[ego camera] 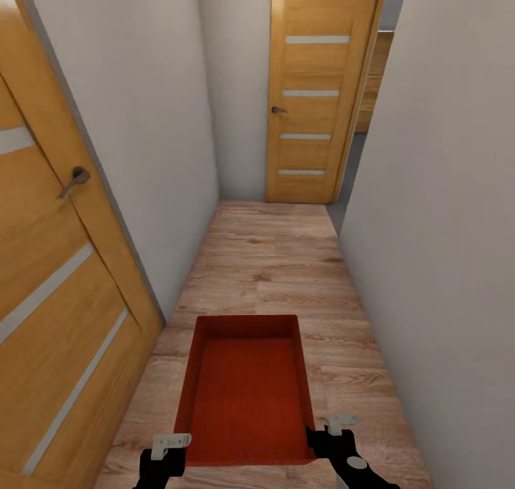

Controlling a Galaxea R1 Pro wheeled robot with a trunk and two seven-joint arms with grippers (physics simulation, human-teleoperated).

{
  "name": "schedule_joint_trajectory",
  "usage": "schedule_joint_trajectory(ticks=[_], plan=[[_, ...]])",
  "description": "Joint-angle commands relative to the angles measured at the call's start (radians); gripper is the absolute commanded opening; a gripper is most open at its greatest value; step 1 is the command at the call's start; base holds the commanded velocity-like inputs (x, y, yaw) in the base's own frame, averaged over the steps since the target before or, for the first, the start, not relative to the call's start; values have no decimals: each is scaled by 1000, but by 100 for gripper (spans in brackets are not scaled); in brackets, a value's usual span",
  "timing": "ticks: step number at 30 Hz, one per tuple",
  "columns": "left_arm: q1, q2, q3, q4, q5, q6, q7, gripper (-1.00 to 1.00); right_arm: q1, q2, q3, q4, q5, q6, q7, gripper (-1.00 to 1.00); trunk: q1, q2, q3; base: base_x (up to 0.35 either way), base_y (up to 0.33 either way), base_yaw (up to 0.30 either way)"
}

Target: Move the two storage containers from the living room to the garage. In the garage, place one container on the floor and stack the other container on top of it (either order is fine).

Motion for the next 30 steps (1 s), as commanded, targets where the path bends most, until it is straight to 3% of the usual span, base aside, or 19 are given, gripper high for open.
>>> schedule_joint_trajectory(ticks=[1, 30], plan=[[-1, 1, 17, -1, 9, -3, 8, -100, -1, -16, -8, 1, -1, -4, -11, -100, 1, 0, -1, 344, 0, -1], [-1, 1, 17, -1, 9, -3, 9, -100, -1, -16, -8, 1, -1, -4, -11, -100, 1, 0, -1, 344, 0, 0]])
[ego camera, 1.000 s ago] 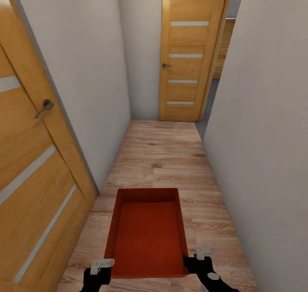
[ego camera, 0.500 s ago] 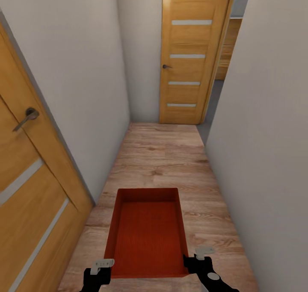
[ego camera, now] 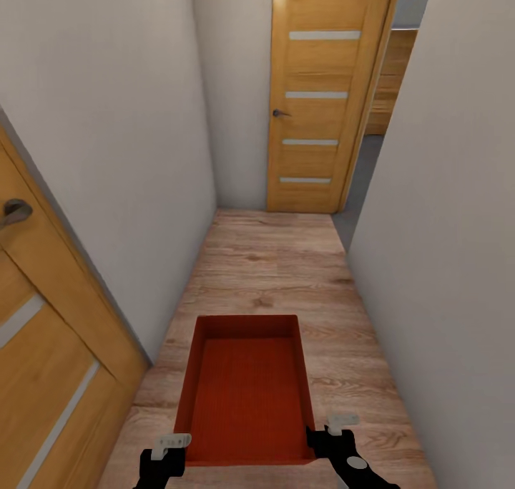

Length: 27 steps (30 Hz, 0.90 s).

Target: Move the two storage containers from the living room to the garage. In the garage, place one container on the floor and stack the other container on top of it (either order is fine).

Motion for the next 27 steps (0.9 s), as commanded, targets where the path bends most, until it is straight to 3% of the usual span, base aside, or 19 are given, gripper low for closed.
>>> schedule_joint_trajectory(ticks=[1, 27], plan=[[-1, 1, 17, -1, 10, -3, 9, -100, -1, -16, -9, 1, -1, -4, -12, -100, 1, 0, -1, 344, 0, 0], [-1, 1, 17, -1, 10, -3, 8, -100, -1, -16, -9, 1, -1, -4, -12, -100, 1, 0, -1, 344, 0, 0]])
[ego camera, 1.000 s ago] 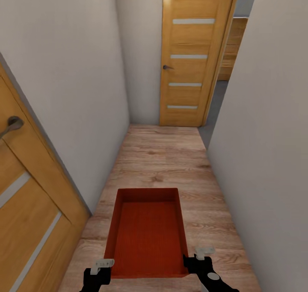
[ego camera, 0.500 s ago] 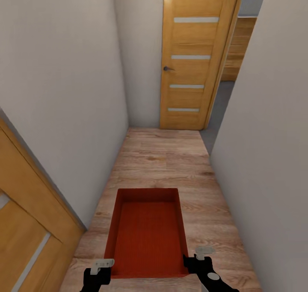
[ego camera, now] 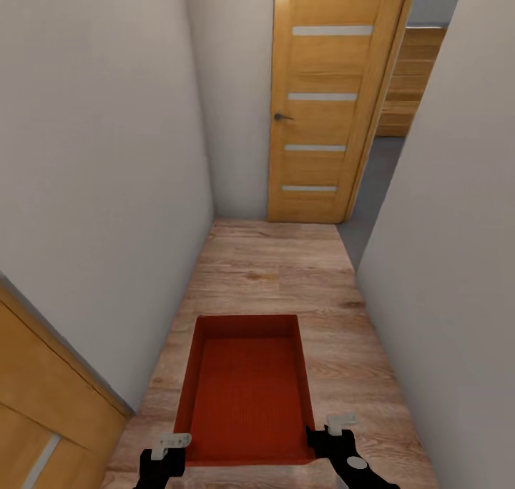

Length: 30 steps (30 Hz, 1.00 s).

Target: Move the two storage containers from the living room to the garage. In the garage, place one container on the floor and stack the other container on top of it (either order is fine).

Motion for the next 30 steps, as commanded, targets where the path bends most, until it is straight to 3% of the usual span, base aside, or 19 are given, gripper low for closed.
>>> schedule_joint_trajectory(ticks=[1, 9, 30], plan=[[-1, 1, 17, -1, 10, -3, 9, -100, -1, -16, -9, 1, -1, -4, -12, -100, 1, 0, -1, 344, 0, 0], [-1, 1, 17, -1, 10, -3, 9, -100, -1, -16, -9, 1, -1, -4, -12, -100, 1, 0, -1, 233, 0, 0], [-1, -1, 17, -3, 10, -1, 9, -100, -1, -16, -9, 1, -1, -4, -12, -100, 1, 0, -1, 6, 0, 0]])
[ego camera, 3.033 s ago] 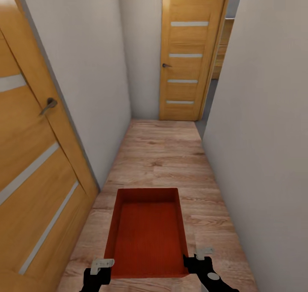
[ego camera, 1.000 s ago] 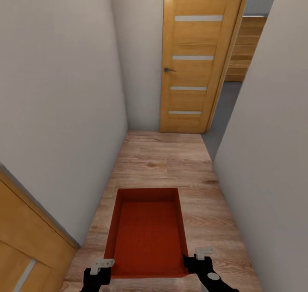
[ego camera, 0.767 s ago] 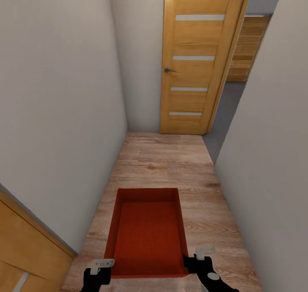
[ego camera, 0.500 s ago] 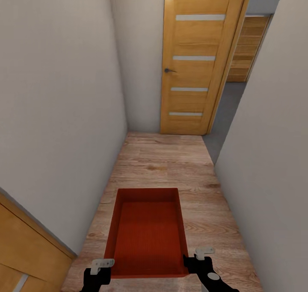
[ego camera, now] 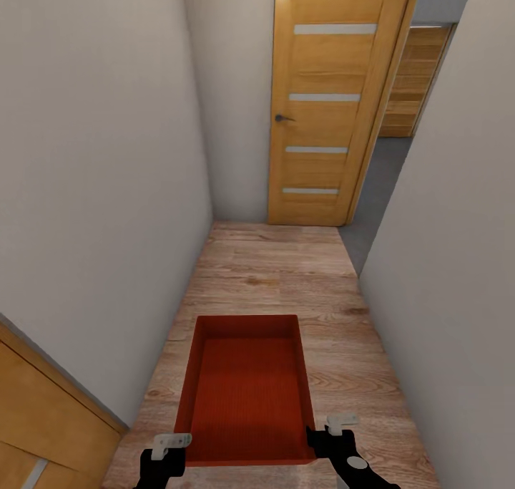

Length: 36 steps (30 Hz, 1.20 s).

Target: Move the two storage containers from the living room to the garage. In the garage, place one container on the floor and stack the other container on top of it (either order is fine).

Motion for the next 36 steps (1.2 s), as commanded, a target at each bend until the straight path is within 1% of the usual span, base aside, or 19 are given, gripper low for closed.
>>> schedule_joint_trajectory(ticks=[1, 9, 28, 31, 36], plan=[[-1, 0, 18, -2, 6, -3, 8, -100, -1, -15, -8, 1, -1, -3, -11, -100, 4, -7, -4, 0, 0, 0], [-1, 0, 18, -2, 6, -3, 8, -100, -1, -15, -8, 1, -1, -3, -11, -100, 34, -63, -29, 0, 0, 0], [-1, 0, 18, -2, 6, -5, 8, -100, -1, -15, -8, 1, -1, -3, -11, -100, 34, -63, -29, 2, 0, 0], [-1, 0, 18, -2, 6, -5, 8, -100, -1, -15, -8, 1, -1, -3, -11, -100, 34, -63, -29, 127, 0, 0], [-1, 0, 18, -2, 6, -5, 7, -100, -1, -15, -8, 1, -1, -3, -11, -100, 34, -63, -29, 309, 0, 0]])
